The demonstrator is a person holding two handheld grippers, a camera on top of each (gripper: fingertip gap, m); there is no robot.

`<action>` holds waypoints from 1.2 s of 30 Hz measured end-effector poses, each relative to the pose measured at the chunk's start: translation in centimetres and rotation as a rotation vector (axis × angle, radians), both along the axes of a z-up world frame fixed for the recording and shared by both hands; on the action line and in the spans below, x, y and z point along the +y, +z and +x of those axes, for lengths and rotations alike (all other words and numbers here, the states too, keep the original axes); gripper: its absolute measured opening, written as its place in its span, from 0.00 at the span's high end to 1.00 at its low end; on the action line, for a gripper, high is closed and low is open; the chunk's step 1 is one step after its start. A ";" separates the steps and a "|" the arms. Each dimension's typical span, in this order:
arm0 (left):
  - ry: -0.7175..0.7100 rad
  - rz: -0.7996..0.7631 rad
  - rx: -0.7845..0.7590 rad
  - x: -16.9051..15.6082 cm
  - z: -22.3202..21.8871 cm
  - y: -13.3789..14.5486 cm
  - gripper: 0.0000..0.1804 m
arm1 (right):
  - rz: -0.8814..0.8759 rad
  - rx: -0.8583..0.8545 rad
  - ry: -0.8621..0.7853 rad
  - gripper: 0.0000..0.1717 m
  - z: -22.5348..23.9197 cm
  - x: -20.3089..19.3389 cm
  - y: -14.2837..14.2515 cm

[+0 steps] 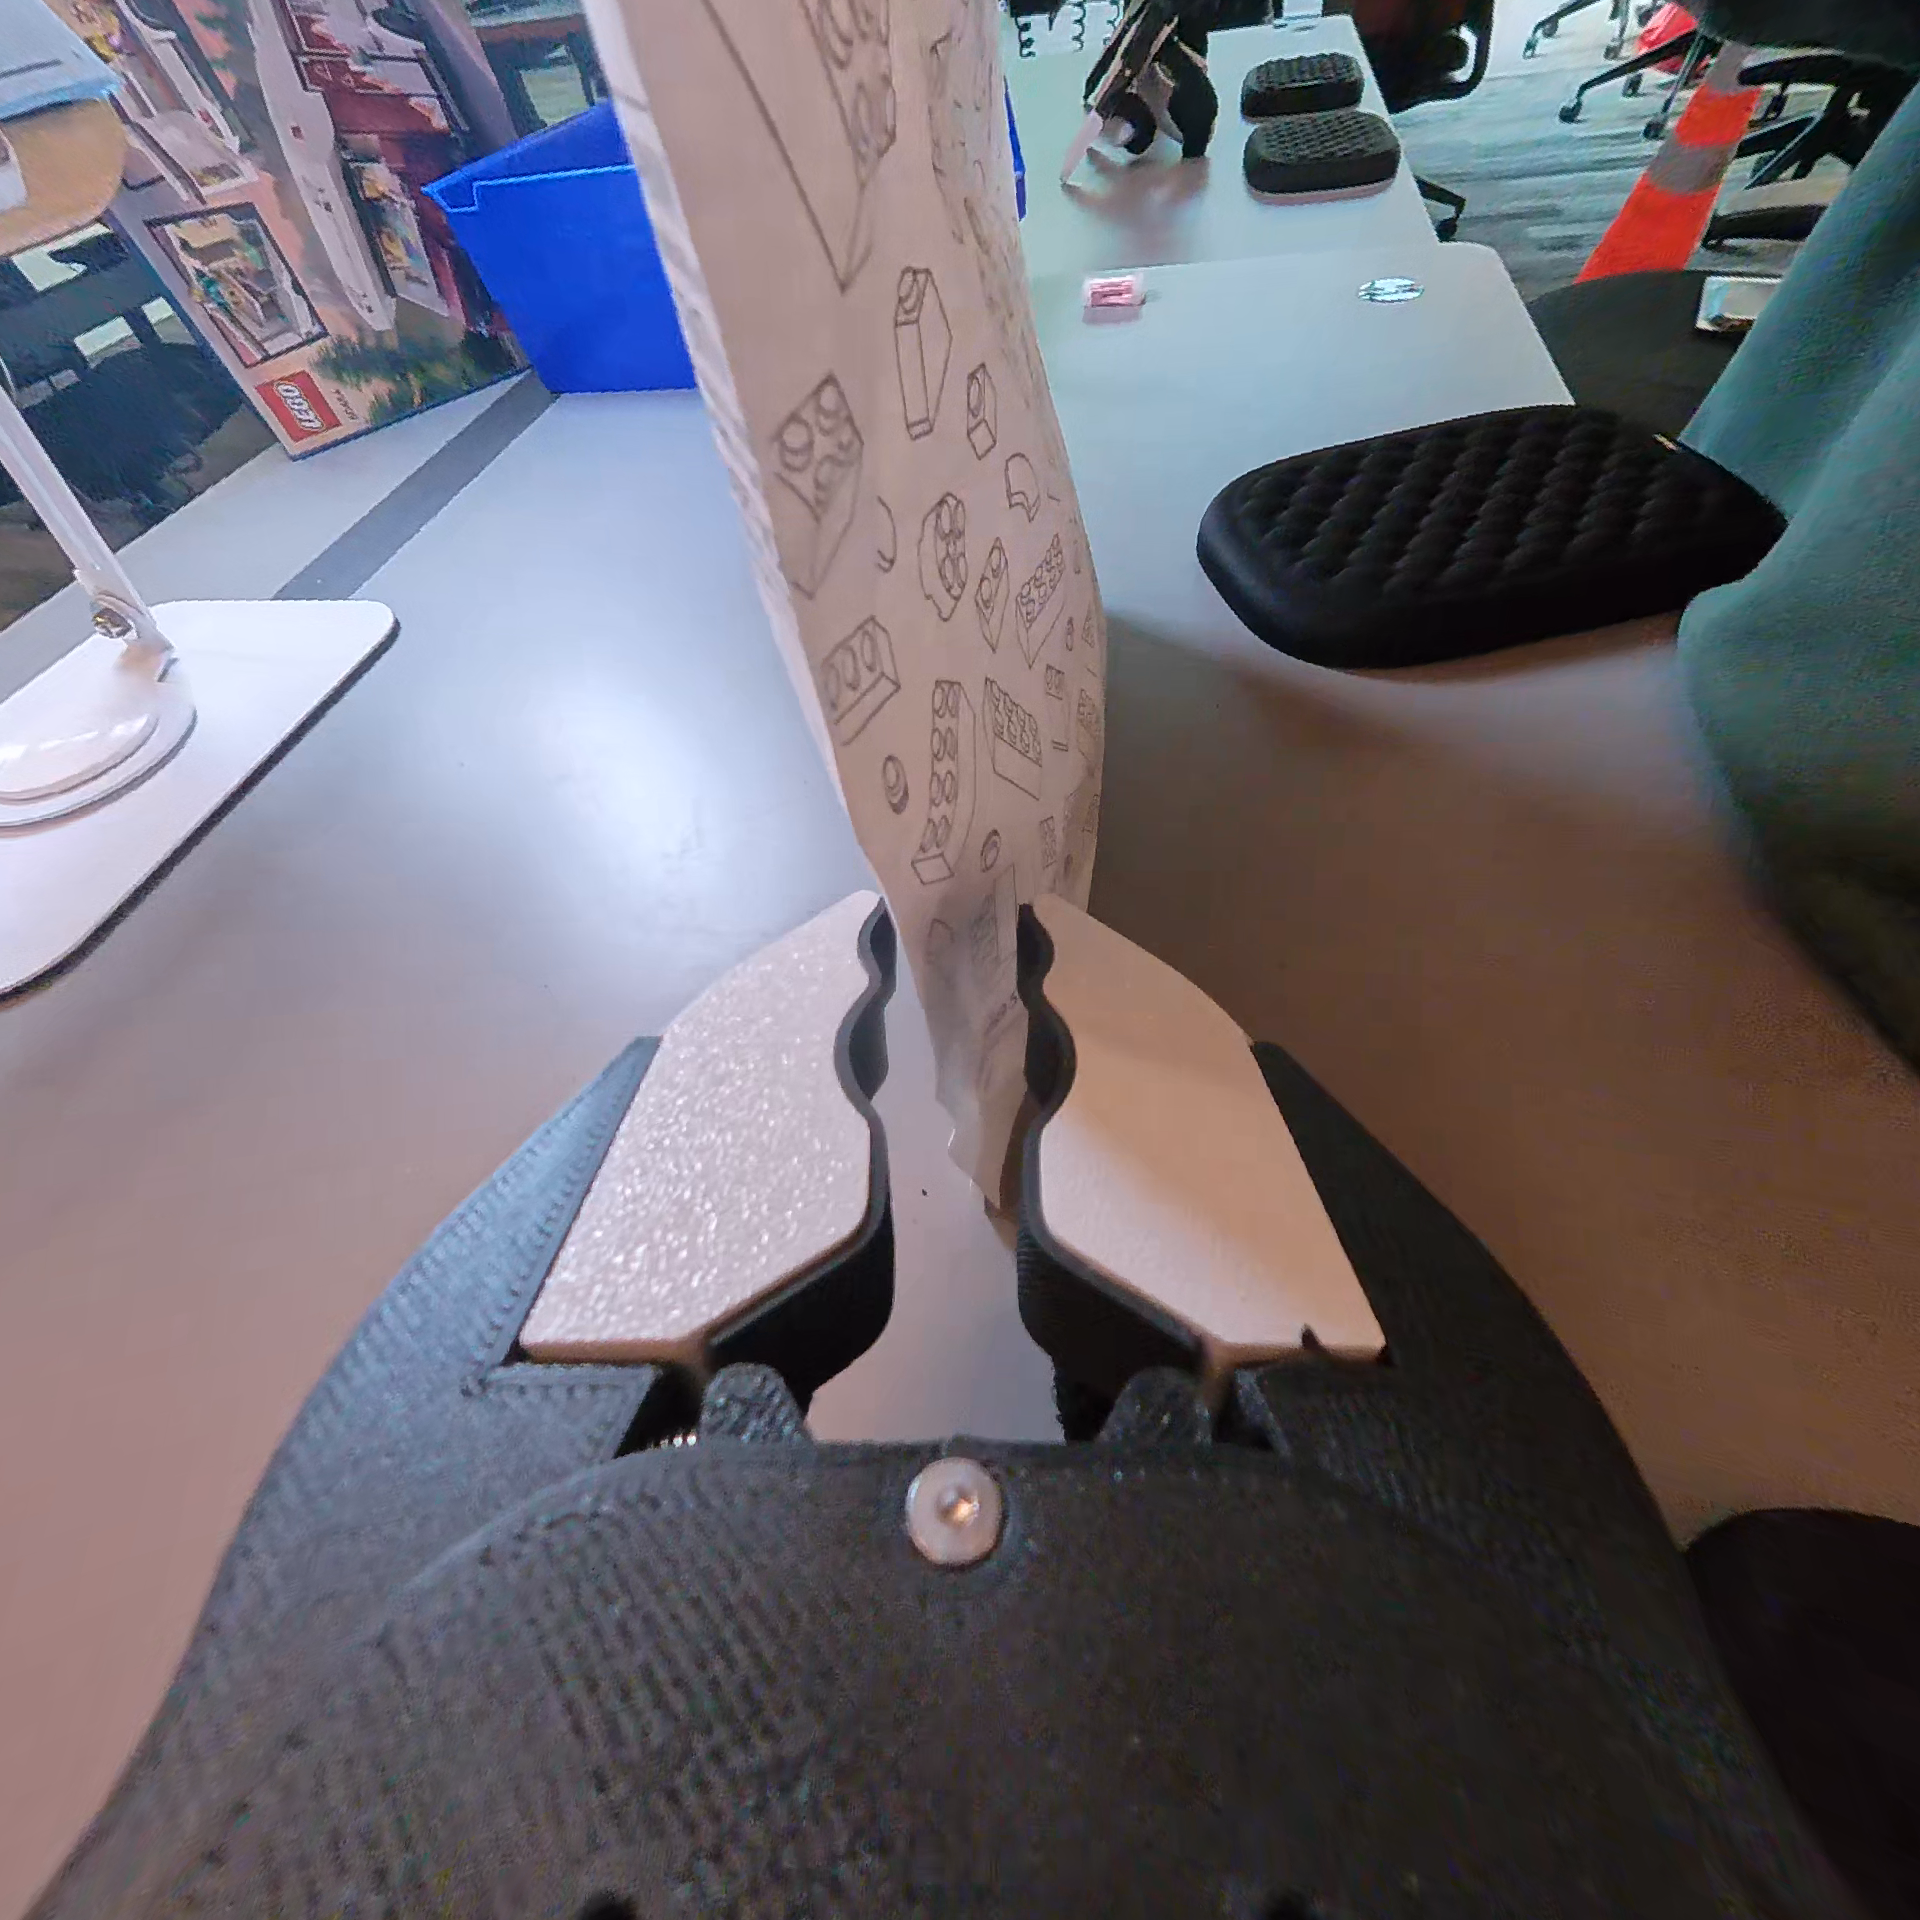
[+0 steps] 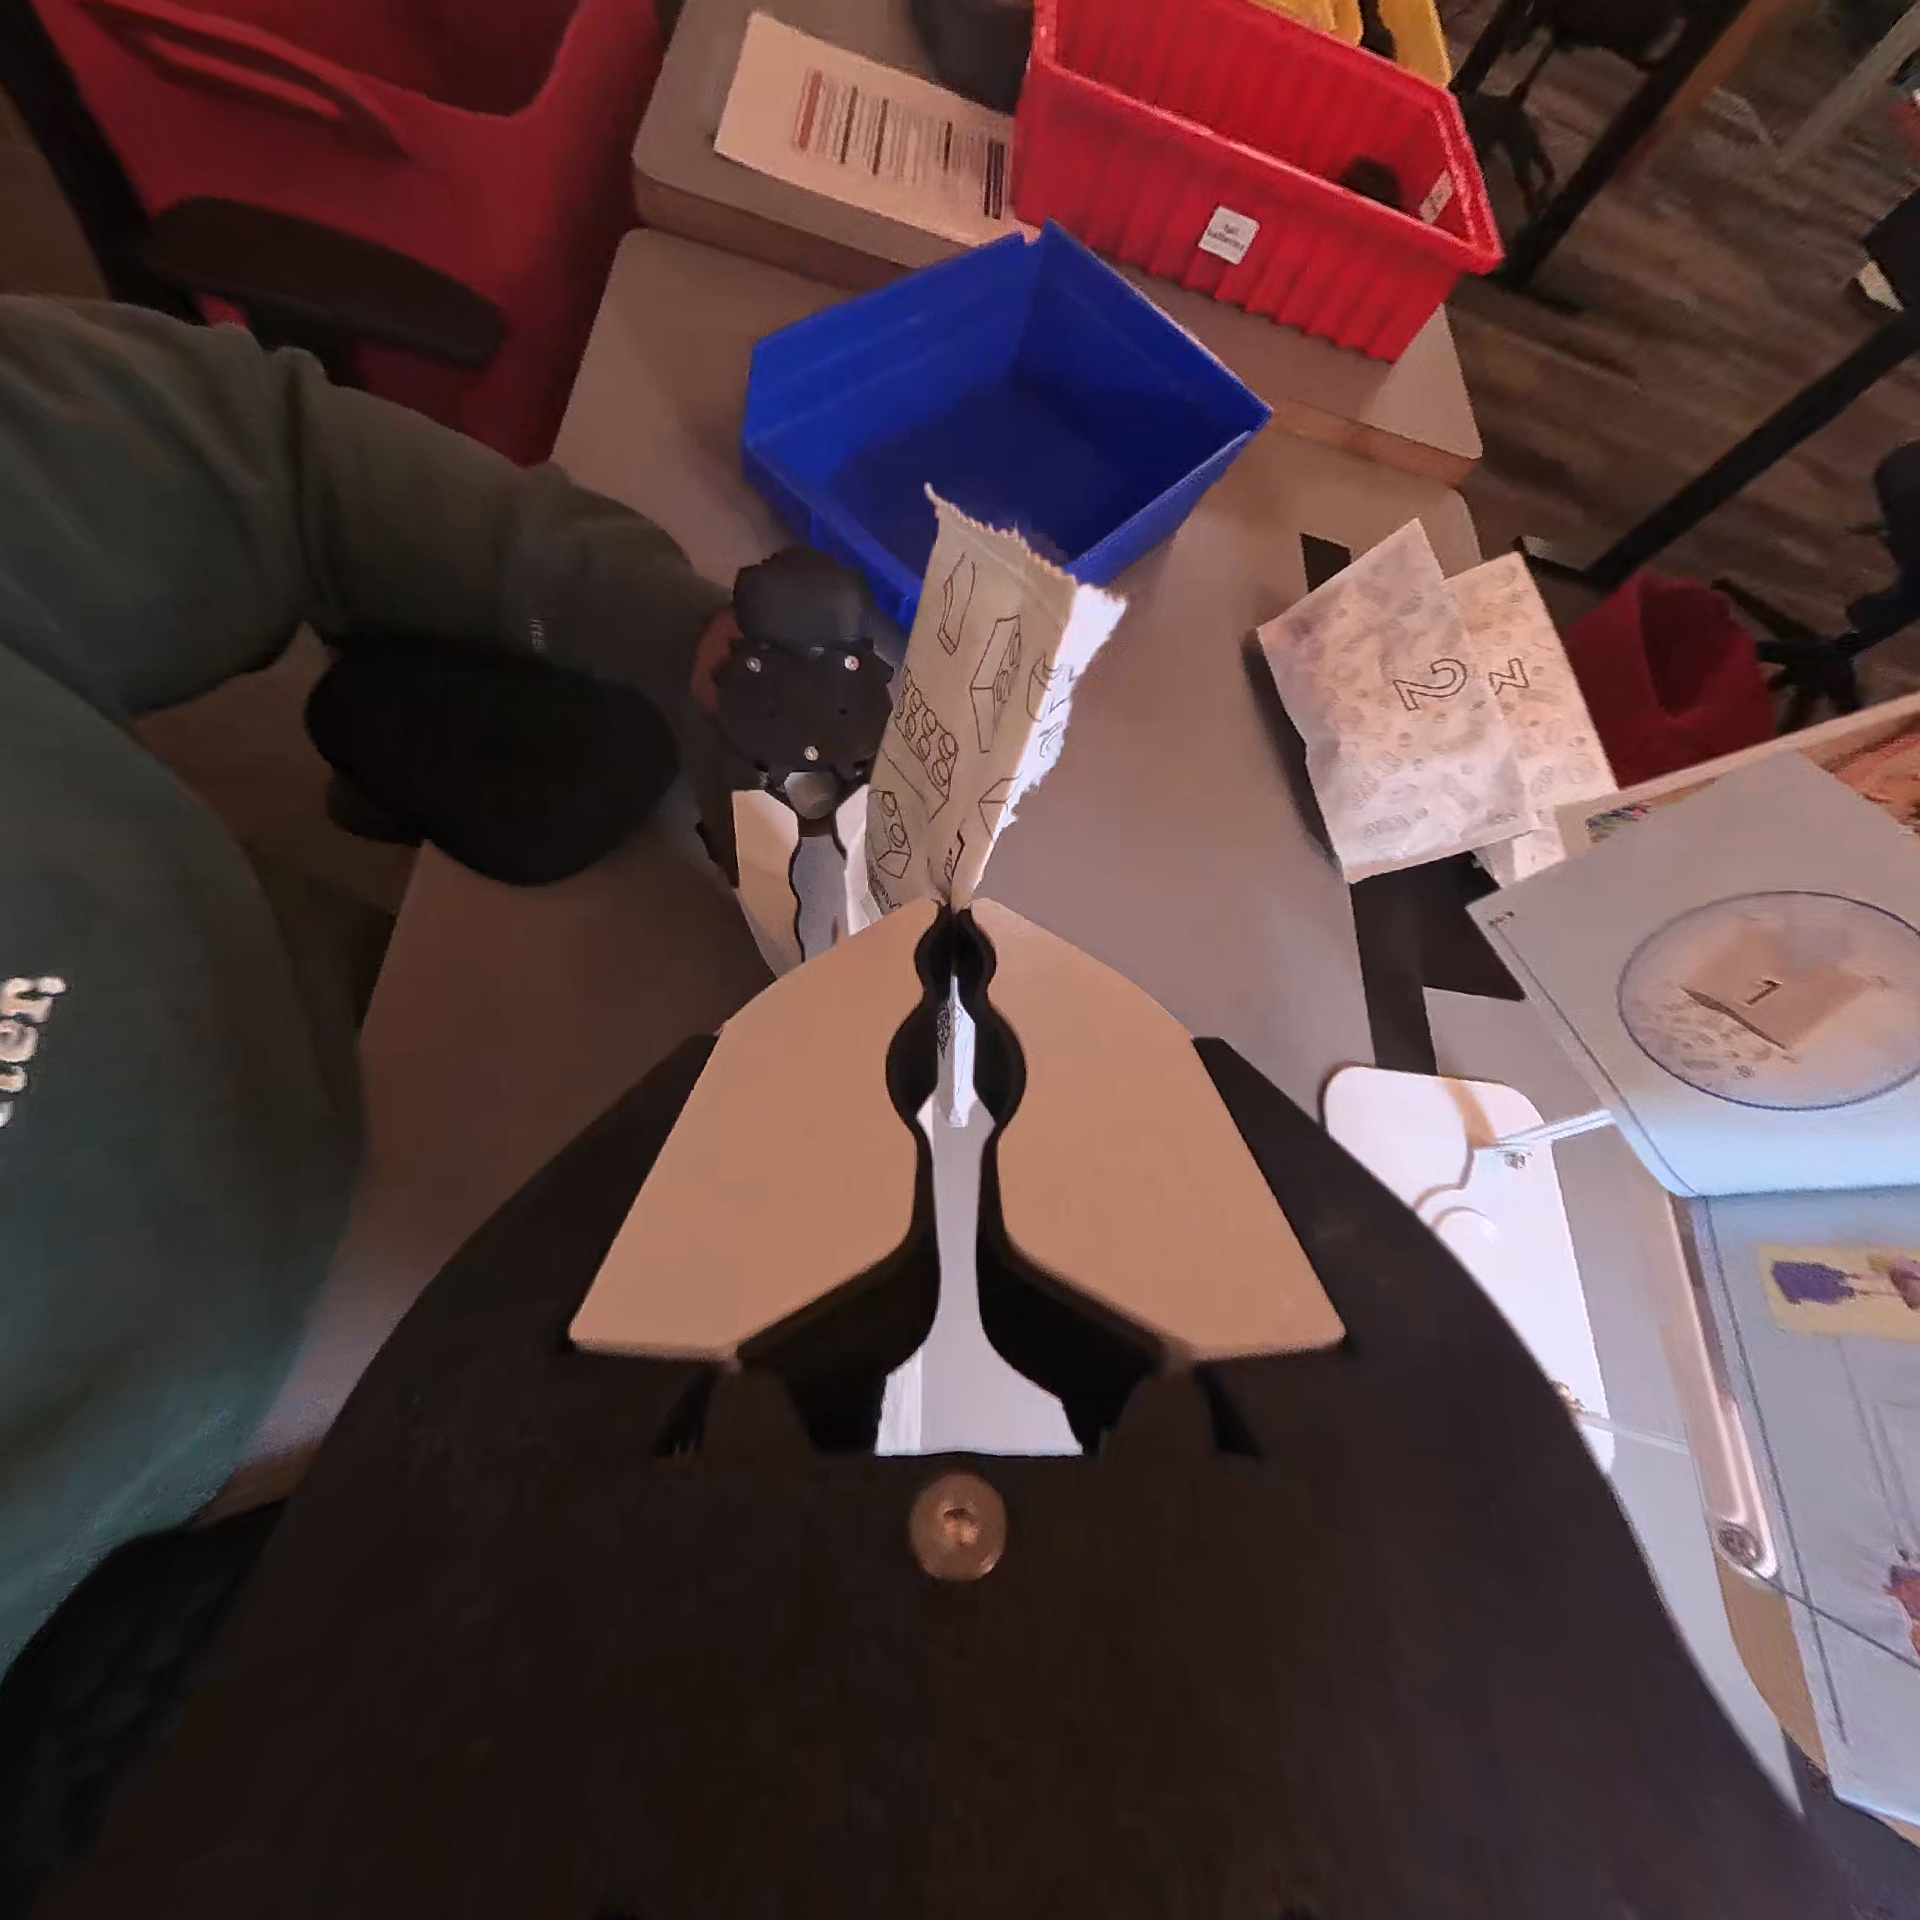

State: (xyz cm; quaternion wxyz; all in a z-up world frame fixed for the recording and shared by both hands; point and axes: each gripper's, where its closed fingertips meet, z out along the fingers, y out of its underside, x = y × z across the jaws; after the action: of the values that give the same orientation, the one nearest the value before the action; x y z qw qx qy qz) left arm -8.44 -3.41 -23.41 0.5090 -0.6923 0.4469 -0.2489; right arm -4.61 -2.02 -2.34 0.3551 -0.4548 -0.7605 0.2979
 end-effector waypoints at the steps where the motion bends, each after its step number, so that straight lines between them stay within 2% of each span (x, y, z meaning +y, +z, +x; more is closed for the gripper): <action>1: 0.001 0.003 -0.001 0.0 0.0 0.0 0.88 | 0.018 -0.022 0.003 1.00 -0.4 -0.2 -0.9; 8: 0.008 -0.016 -0.003 0.0 -0.3 -0.4 0.89 | 0.125 -0.257 -0.012 1.00 0.8 0.6 -6.2; 10: 0.008 -0.021 -0.004 0.0 -0.3 -0.5 0.89 | 0.140 -0.271 -0.038 1.00 1.2 1.2 -6.1; 16: 0.002 -0.025 0.010 -0.1 0.0 -0.8 0.89 | 0.053 -0.139 -0.080 1.00 0.7 1.4 -2.6; 21: 0.001 -0.028 0.015 -0.1 0.0 -1.0 0.89 | 0.056 -0.114 -0.106 1.00 0.1 1.7 -2.5; 25: 0.001 -0.029 0.014 -0.1 0.0 -1.0 0.89 | 0.018 -0.070 -0.115 1.00 -0.2 1.8 -1.4; 28: -0.001 -0.030 0.017 -0.1 0.1 -1.1 0.89 | 0.020 -0.114 -0.118 1.00 0.1 1.8 -2.2; 32: 0.000 -0.032 0.012 -0.1 0.1 -1.1 0.88 | 0.084 -0.289 -0.087 1.00 1.4 1.4 -5.2; 36: 0.002 -0.036 0.011 -0.1 0.1 -1.1 0.88 | 0.139 -0.378 -0.080 1.00 2.5 1.2 -5.8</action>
State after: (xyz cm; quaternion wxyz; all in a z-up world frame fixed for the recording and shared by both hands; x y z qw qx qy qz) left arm -8.32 -3.51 -24.54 0.4941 -0.7031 0.4447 -0.2525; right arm -2.16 -0.77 -8.17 0.2481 -0.5067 -0.8137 0.1396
